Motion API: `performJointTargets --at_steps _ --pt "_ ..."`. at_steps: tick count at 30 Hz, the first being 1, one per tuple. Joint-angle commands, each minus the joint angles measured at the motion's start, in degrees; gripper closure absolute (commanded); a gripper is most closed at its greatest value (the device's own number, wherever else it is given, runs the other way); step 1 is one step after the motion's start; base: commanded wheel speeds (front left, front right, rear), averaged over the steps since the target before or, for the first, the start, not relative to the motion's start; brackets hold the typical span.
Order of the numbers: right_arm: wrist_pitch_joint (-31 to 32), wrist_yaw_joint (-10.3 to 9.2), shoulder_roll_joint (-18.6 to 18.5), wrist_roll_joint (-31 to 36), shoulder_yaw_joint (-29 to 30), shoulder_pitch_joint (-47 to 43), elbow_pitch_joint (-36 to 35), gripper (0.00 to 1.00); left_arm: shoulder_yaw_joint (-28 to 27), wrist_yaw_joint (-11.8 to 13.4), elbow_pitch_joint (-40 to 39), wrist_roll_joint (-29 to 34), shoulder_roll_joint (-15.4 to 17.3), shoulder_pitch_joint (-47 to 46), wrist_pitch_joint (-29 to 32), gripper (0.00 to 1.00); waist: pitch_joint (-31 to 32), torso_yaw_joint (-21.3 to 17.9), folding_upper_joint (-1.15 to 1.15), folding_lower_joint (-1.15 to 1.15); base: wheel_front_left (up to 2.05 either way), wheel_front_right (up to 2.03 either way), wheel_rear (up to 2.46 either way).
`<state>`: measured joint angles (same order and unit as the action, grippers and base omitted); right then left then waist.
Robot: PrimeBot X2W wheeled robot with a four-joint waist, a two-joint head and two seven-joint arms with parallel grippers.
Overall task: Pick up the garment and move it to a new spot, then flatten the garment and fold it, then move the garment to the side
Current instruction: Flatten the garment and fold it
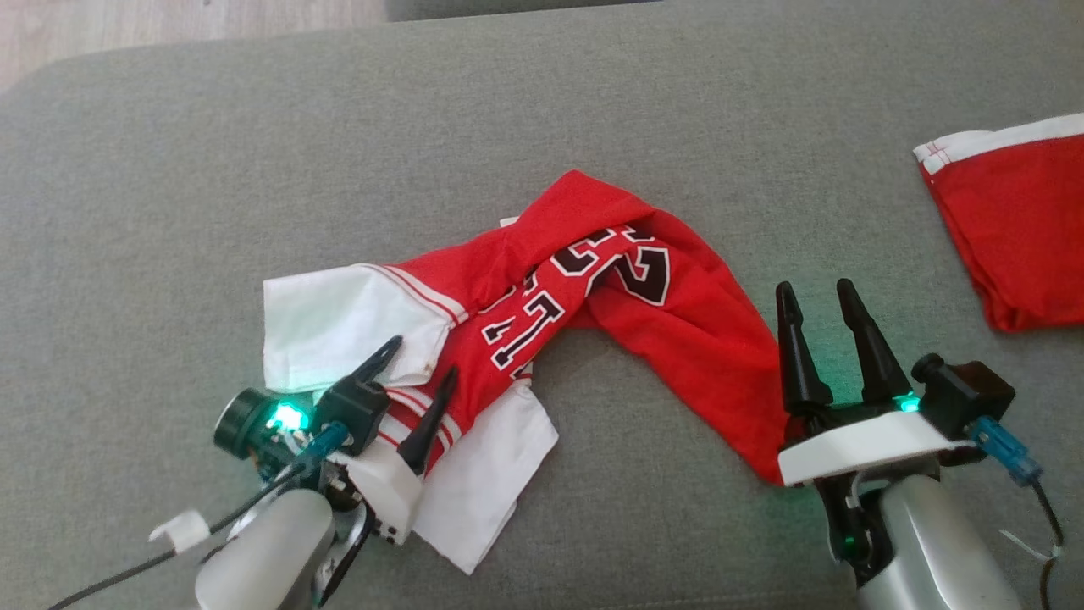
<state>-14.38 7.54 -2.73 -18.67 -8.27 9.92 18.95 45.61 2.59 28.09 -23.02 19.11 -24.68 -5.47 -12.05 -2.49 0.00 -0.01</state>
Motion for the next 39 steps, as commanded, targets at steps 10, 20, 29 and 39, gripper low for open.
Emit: performJointTargets --at_steps 10,20,29,39 --pt "-0.6 -0.05 -0.1 -0.3 -0.8 1.5 -1.8 0.00 -3.0 2.3 -0.3 -0.7 1.7 -4.4 2.6 1.00 -0.2 -0.3 0.00 0.01 0.00 0.00 0.00" --pt "-0.6 -0.05 -0.1 -1.4 -1.7 2.4 -1.4 0.00 -5.4 0.6 -4.6 0.0 8.1 -12.7 6.4 1.00 -0.1 -1.6 0.00 0.01 0.00 0.00 0.00" --pt "-0.6 -0.05 -0.1 -3.7 -4.3 4.0 -1.5 0.00 -7.2 -5.4 -0.4 2.0 15.4 -31.0 17.0 1.00 -2.1 -7.4 0.00 0.01 0.00 0.00 0.00" --pt "-0.6 -0.05 -0.1 -5.8 -7.4 5.8 -2.9 0.00 -5.9 -5.2 11.8 9.2 16.4 -48.8 13.8 1.00 -6.8 -13.8 0.00 0.01 0.00 0.00 0.00"
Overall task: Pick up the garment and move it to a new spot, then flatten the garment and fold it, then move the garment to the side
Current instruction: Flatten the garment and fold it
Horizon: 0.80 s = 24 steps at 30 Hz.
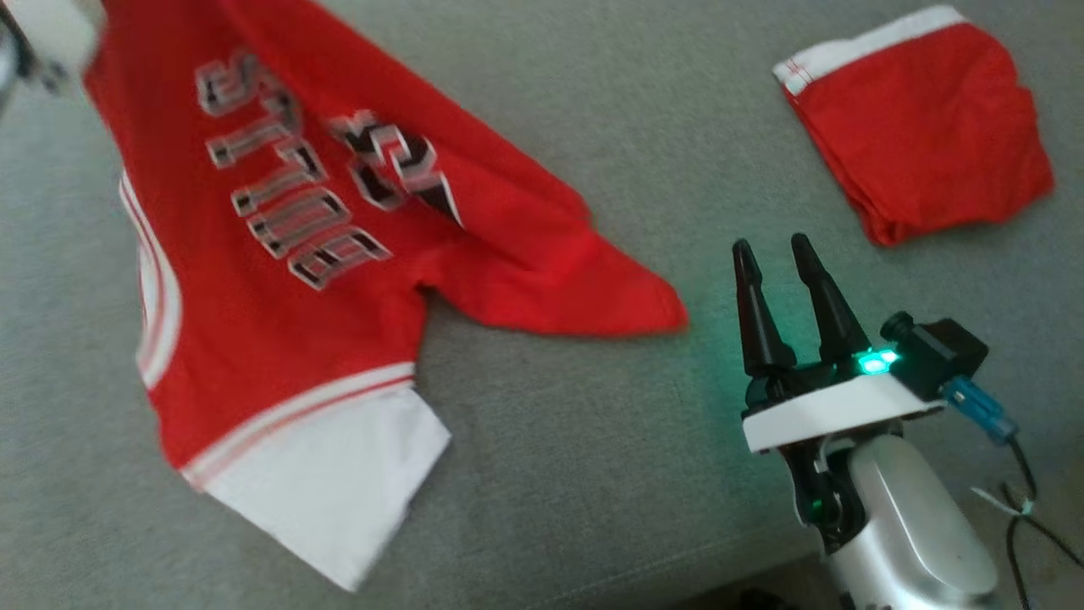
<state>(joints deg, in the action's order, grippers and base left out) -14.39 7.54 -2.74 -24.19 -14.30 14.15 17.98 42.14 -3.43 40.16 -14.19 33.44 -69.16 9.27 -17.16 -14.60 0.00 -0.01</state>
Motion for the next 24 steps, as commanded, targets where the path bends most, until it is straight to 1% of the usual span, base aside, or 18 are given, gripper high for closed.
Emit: performJointTargets --at_steps 1,2,3,4,5,6,10,11,16,18,21,24 --pt "-0.6 -0.05 -0.1 -0.3 -1.5 1.6 -2.0 0.00 -2.6 1.5 1.0 0.7 1.5 -5.6 -2.2 1.00 -2.1 -2.0 0.00 0.01 0.00 0.00 0.00" --pt "-0.6 -0.05 -0.1 -0.3 -1.6 1.7 -2.1 0.00 -2.7 2.7 2.0 1.5 1.0 -6.9 -4.2 0.99 -2.4 -2.2 0.00 0.01 0.00 0.00 0.00" --pt "-0.6 -0.05 -0.1 -0.4 -1.8 1.7 -2.3 0.00 -2.7 4.4 2.9 2.5 0.7 -8.0 -6.5 0.57 -2.7 -2.4 0.00 0.01 0.00 0.00 0.00" --pt "-0.6 -0.05 -0.1 -0.4 -1.9 1.8 -2.4 0.00 -2.6 5.8 4.0 3.4 0.2 -8.9 -8.4 0.00 -2.9 -2.6 0.00 0.01 0.00 0.00 0.00" --pt "-0.6 -0.05 -0.1 -0.3 -1.9 1.8 -2.5 0.00 -2.2 7.1 6.8 4.1 -1.1 -9.5 -10.6 0.00 -3.2 -2.5 0.00 0.01 0.00 0.00 0.00" --pt "-0.6 -0.05 -0.1 -0.3 -1.9 1.8 -2.5 0.00 -2.1 7.2 8.1 3.9 -2.0 -9.5 -11.4 0.00 -3.3 -2.4 0.00 0.01 0.00 0.00 0.00" --pt "-0.6 -0.05 -0.1 0.2 -1.6 1.6 -2.5 0.00 -1.8 5.9 12.5 2.3 -5.0 -8.1 -14.2 0.00 -3.1 -1.1 0.00 0.01 0.00 0.00 0.00" --pt "-0.6 -0.05 -0.1 0.2 -1.6 1.6 -2.5 0.00 -1.8 5.9 12.5 2.3 -5.0 -8.1 -14.2 0.00 -3.1 -1.1 0.00 0.01 0.00 0.00 0.00" --pt "-0.6 -0.05 -0.1 1.5 -0.3 1.3 -1.8 0.00 -3.4 4.8 15.7 -1.9 -8.3 -3.1 -18.9 0.00 -0.9 1.7 0.00 0.01 0.00 0.00 0.00" --pt "-0.6 -0.05 -0.1 2.0 0.5 1.1 -1.5 0.00 -4.6 4.3 15.9 -4.1 -9.6 -0.3 -20.8 0.00 0.2 3.1 0.00 0.01 0.00 0.00 0.00" --pt "-0.6 -0.05 -0.1 2.9 2.1 0.7 -1.2 0.00 -6.6 4.4 14.7 -7.4 -11.4 4.9 -23.0 0.00 2.4 5.7 0.00 0.01 0.00 0.00 0.00" --pt "-0.6 -0.05 -0.1 3.6 3.6 -0.2 -0.7 0.00 -10.4 3.5 10.4 -12.7 -14.0 11.9 -24.0 0.00 4.5 8.3 0.00 0.01 0.00 0.00 0.00"
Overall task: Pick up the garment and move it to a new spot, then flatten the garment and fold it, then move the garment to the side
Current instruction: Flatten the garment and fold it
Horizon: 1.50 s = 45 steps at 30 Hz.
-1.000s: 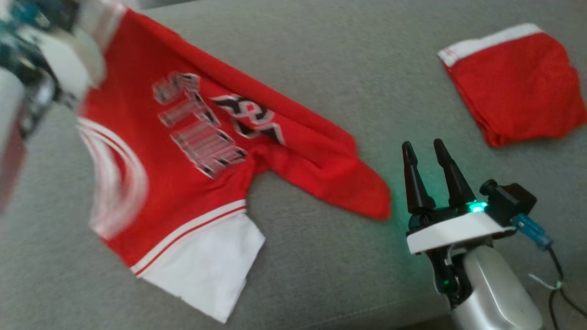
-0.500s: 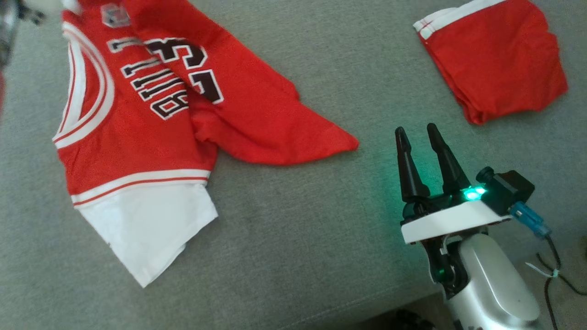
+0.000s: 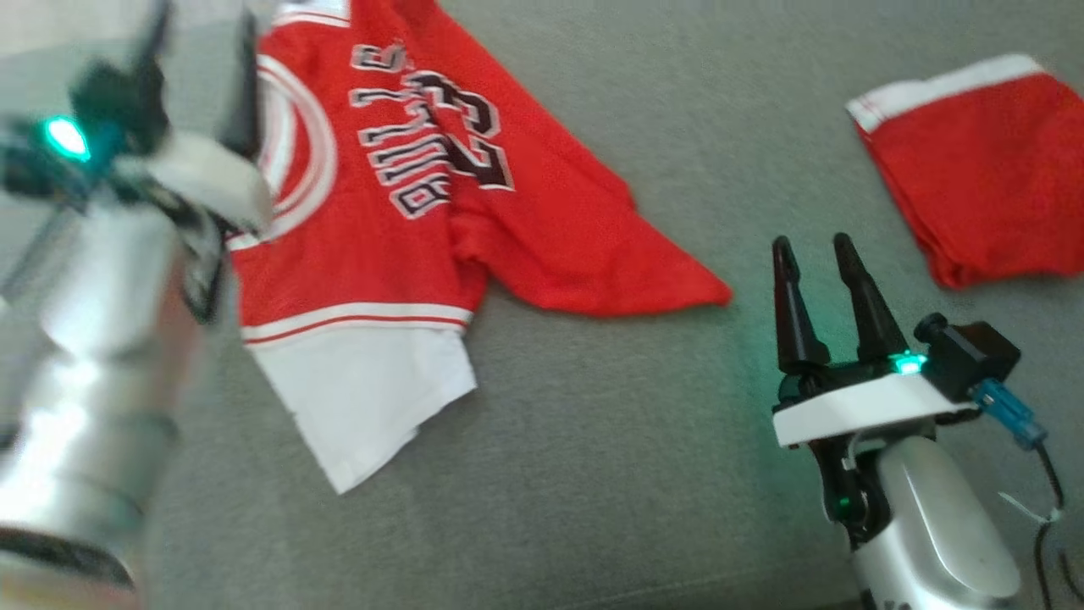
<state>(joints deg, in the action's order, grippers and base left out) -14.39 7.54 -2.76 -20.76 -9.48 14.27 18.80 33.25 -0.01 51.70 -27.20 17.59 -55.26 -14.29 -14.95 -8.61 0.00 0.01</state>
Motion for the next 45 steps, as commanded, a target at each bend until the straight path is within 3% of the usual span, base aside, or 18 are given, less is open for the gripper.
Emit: performJointTargets --at_steps 1,9,16,25,29,33,37,40,41,42,45 --pt "-0.6 -0.05 -0.1 0.5 -0.6 -0.7 -1.4 0.00 -2.4 0.0 -2.9 -0.8 1.2 0.6 -0.6 0.00 3.0 3.4 0.00 -0.01 0.00 0.00 0.00" --pt "-0.6 -0.05 -0.1 2.2 3.3 -3.5 -0.4 0.00 -7.5 4.5 -22.4 -2.0 -1.5 24.5 -0.7 0.00 6.4 9.7 0.00 -0.01 0.00 0.00 0.00" --pt "-0.6 -0.05 -0.1 2.8 3.5 -4.7 0.3 0.00 -8.6 6.7 -29.9 -0.6 -3.6 38.4 -0.7 0.00 7.7 11.9 0.00 -0.01 0.00 0.00 0.00" --pt "-0.6 -0.05 -0.1 2.8 2.6 -3.9 -0.3 0.00 -7.4 5.1 -28.1 -0.4 -3.2 36.1 2.5 0.00 5.2 10.4 0.00 -0.01 0.00 0.00 0.00" --pt "-0.6 -0.05 -0.1 3.0 2.6 -3.3 -0.6 0.00 -7.1 3.6 -24.6 -1.9 -3.4 33.4 6.6 0.00 2.9 8.6 0.00 -0.01 0.00 0.00 0.00" --pt "-0.6 -0.05 -0.1 2.9 2.6 -2.7 -1.0 0.00 -6.6 4.0 -20.8 -1.2 -2.4 30.7 9.3 0.00 1.1 7.1 0.00 -0.01 0.00 0.00 0.00" --pt "-0.6 -0.05 -0.1 2.7 2.6 -2.0 -1.5 0.00 -7.2 4.2 -15.9 -1.3 -2.0 27.6 9.9 0.00 -0.8 5.7 0.00 -0.01 0.00 0.00 0.00" --pt "-0.6 -0.05 -0.1 2.7 2.7 -1.8 -1.6 0.00 -7.6 3.0 -12.8 -2.3 -2.3 26.1 9.9 0.00 -1.6 5.1 0.00 -0.01 0.00 0.00 0.00" --pt "-0.6 -0.05 -0.1 2.7 2.7 -1.8 -1.7 0.00 -7.5 2.2 -11.9 -2.6 -2.3 25.7 10.1 0.31 -1.8 4.9 0.00 -0.01 0.00 0.00 0.00" --pt "-0.6 -0.05 -0.1 2.7 2.7 -1.7 -1.7 0.00 -7.5 1.4 -11.2 -3.0 -2.4 25.3 10.0 1.00 -2.0 4.7 0.00 -0.01 0.00 0.00 0.00" --pt "-0.6 -0.05 -0.1 2.6 2.8 -1.5 -1.8 0.00 -7.6 0.7 -9.5 -2.9 -2.0 23.9 8.7 1.00 -2.3 4.4 0.00 -0.01 0.00 0.00 0.00"
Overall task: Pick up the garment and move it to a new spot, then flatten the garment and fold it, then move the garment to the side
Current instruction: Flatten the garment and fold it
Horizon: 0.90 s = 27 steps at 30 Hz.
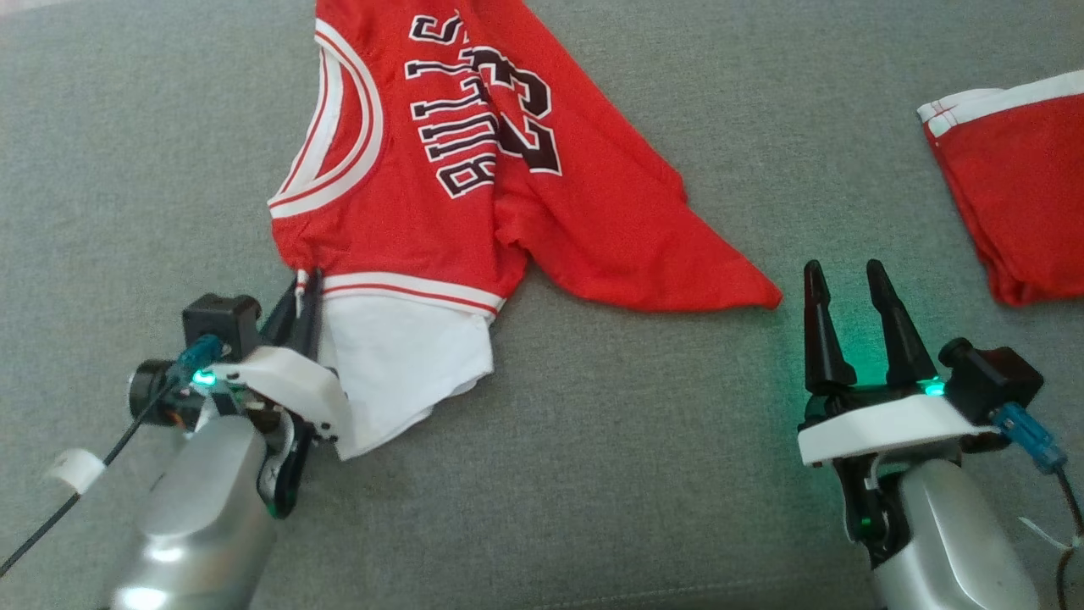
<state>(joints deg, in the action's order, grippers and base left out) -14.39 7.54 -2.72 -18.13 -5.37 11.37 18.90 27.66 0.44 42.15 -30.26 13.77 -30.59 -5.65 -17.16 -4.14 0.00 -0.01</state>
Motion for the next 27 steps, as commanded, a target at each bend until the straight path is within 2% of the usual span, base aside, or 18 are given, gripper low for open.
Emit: performJointTargets --at_steps 1,9,12,13,14,17,20,27 --pt "-0.6 -0.05 -0.2 0.0 -1.3 1.5 -2.0 0.00 -2.1 0.4 0.6 0.4 2.1 -1.5 -0.8 1.00 -0.1 -0.1 0.00 0.01 0.00 0.00 0.00" --pt "-0.6 -0.05 -0.2 0.5 -1.5 2.0 -1.8 0.00 -2.6 2.2 5.3 3.2 3.6 -8.1 -7.1 1.00 0.1 0.4 0.00 0.01 0.00 0.00 0.00" --pt "-0.6 -0.05 -0.2 0.8 -1.7 2.2 -1.5 0.00 -2.9 1.9 6.8 3.2 3.4 -9.5 -8.1 1.00 0.8 0.6 0.00 0.01 0.00 0.00 0.00" --pt "-0.6 -0.05 -0.2 0.8 -1.8 2.1 -1.4 0.00 -2.8 1.8 7.2 3.4 3.3 -9.5 -8.4 0.33 1.1 0.7 0.00 0.01 0.00 0.00 0.00" --pt "-0.6 -0.05 -0.2 0.8 -1.9 2.1 -1.3 0.00 -2.7 1.5 7.7 3.4 3.1 -9.3 -8.5 0.00 1.5 0.7 0.00 0.01 0.00 0.00 0.00" --pt "-0.6 -0.05 -0.2 0.7 -1.9 1.7 -1.1 0.00 -2.5 0.6 8.2 3.2 2.5 -8.1 -8.9 0.00 2.8 0.9 0.00 0.01 0.00 0.00 0.00" --pt "-0.6 -0.05 -0.2 0.6 -1.8 1.1 -0.8 0.00 -3.4 1.2 6.3 3.2 2.0 -5.9 -9.3 0.00 4.3 1.5 0.00 0.01 0.00 0.00 0.00" --pt "-0.6 -0.05 -0.2 0.9 -0.9 -0.7 -0.1 0.00 -6.4 3.4 -9.1 6.2 0.6 6.6 -9.3 0.00 7.8 3.6 0.00 0.01 0.00 0.00 0.00"
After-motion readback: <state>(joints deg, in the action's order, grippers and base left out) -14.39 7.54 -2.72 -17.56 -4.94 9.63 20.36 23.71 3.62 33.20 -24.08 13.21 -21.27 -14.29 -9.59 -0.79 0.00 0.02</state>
